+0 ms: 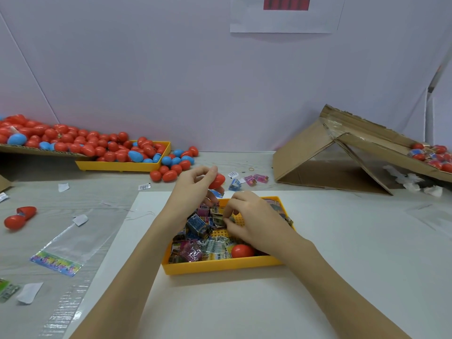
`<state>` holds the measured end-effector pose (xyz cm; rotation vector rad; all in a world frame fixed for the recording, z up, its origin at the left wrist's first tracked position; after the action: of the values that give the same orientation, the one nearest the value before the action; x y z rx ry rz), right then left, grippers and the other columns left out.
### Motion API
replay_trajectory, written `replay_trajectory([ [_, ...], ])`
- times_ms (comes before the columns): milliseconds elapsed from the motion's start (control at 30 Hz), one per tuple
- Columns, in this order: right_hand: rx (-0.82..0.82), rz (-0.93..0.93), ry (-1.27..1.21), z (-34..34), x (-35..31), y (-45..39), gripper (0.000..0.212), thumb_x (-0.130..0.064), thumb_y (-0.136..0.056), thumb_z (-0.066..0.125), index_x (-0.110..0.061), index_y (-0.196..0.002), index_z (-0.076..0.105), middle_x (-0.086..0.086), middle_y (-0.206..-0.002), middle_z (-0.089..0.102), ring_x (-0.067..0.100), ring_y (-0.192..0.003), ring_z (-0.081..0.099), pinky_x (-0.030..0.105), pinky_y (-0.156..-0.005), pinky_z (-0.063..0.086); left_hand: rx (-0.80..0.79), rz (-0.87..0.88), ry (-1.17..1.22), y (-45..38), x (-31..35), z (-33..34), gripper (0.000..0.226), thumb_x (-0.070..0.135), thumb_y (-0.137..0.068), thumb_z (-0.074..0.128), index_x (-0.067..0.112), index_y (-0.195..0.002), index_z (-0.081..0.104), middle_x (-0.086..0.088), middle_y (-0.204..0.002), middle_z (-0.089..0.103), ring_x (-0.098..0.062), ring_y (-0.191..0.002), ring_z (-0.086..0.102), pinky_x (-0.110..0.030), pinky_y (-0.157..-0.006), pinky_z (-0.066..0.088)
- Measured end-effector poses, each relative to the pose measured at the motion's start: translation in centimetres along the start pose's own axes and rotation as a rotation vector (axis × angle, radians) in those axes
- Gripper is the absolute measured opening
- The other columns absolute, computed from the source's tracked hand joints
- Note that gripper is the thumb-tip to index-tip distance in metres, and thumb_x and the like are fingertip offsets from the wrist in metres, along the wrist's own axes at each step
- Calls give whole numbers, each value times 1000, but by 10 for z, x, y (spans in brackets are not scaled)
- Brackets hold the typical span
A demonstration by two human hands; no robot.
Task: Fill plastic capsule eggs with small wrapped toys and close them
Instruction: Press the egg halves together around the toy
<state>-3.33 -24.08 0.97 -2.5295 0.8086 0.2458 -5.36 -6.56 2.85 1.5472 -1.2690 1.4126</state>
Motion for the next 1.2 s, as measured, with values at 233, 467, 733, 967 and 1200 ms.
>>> replay_trajectory([
  [233, -58, -9, 4, 0, 2, 0, 12, -25, -97, 71, -15, -102, 75, -1, -108, 62, 17, -106, 49, 31, -91, 44, -2, 2, -11, 1, 0, -1, 32, 41, -106, 53, 13, -108, 69, -1, -84, 78, -13, -61, 69, -21, -58, 57],
  [467, 158, 150, -252, -11, 3, 2, 5, -19, -97, 70, -16, -93, 69, -8, -86, 68, 6, -79, 61, 16, -72, 47, 4, 0, 22, 1, -1, -2, 31, 35, -107, 52, 11, -107, 70, -4, -80, 78, -15, -64, 70, -23, -62, 58],
  [733, 310, 428, -805, -28, 26, 6, 9, -22, -94, 75, -22, -104, 75, 2, -83, 77, 3, -69, 68, 19, -65, 53, -9, 55, 63, 8, 10, 1, 44, 53, -104, 49, 20, -89, 73, -2, -64, 68, -10, -44, 50, -17, -44, 41],
  [967, 368, 482, -945, -27, 30, 5, 11, -26, -95, 74, -20, -105, 74, 4, -74, 71, 12, -62, 59, 23, -55, 50, -177, -25, 26, 11, 6, 12, 25, 18, -113, 33, 17, -114, 57, -4, -65, 61, -11, -46, 44, -19, -45, 37],
  [1200, 290, 601, -1284, -27, 34, 4, 26, -29, -90, 77, -12, -110, 76, 4, -73, 61, 14, -64, 53, 24, -56, 46, -137, 563, -441, 20, 6, 24, 26, 35, -92, 76, 23, -112, 65, 1, -67, 55, -14, -60, 51, -27, -59, 43],
])
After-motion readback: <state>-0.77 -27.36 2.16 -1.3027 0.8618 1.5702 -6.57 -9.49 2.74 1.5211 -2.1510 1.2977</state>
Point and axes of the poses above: each hand's wrist, its own y-axis away from the middle knuckle, its own z-axis out of the palm, x = y × z, the point moved 1 cm from there along -y, towards the middle knuckle
